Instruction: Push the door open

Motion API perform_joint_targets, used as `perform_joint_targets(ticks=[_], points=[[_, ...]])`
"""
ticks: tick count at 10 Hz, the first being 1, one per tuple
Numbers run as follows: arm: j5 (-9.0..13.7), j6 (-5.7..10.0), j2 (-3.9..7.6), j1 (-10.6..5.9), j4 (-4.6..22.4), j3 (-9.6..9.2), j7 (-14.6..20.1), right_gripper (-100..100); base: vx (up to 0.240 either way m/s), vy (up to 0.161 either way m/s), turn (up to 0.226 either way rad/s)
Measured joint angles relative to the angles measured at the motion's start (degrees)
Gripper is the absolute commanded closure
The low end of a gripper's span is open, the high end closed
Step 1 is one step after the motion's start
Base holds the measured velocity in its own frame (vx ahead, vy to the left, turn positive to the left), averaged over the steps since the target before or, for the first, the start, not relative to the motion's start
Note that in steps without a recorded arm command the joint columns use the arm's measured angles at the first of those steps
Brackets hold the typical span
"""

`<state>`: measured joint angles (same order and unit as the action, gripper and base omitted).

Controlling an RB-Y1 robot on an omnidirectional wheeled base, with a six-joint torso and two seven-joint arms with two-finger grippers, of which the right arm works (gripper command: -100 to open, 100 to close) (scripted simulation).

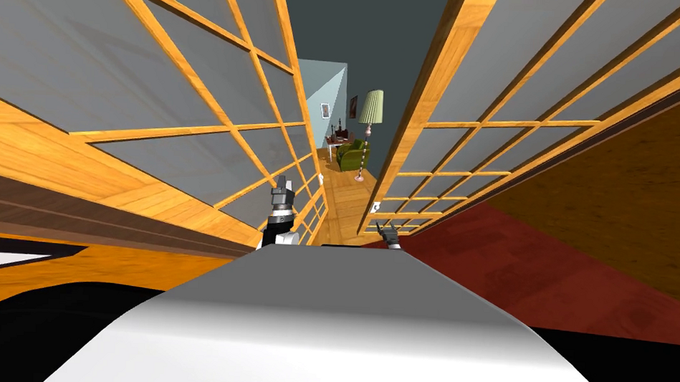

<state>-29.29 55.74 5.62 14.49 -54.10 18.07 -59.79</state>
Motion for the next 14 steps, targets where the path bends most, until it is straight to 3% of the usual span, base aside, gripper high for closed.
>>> perform_joint_targets(ticks=[3, 6, 7, 14], points=[[-0.4, -1.16, -1.22, -1.52, 0.5, -0.47, -1.5, -100, 0.199, -0.056, -0.023], [-1.1, -3.39, -3.53, -2.80, -0.5, -1.32, -2.9, -100, 0.160, -0.030, -0.016], [-1.2, -3.49, -3.63, -2.93, -0.4, -1.35, -3.1, 100, -0.011, 0.003, 0.003], [-1.0, -3.66, -3.58, -2.64, -0.1, -1.68, -2.2, 100, 0.000, 0.004, -0.006]])
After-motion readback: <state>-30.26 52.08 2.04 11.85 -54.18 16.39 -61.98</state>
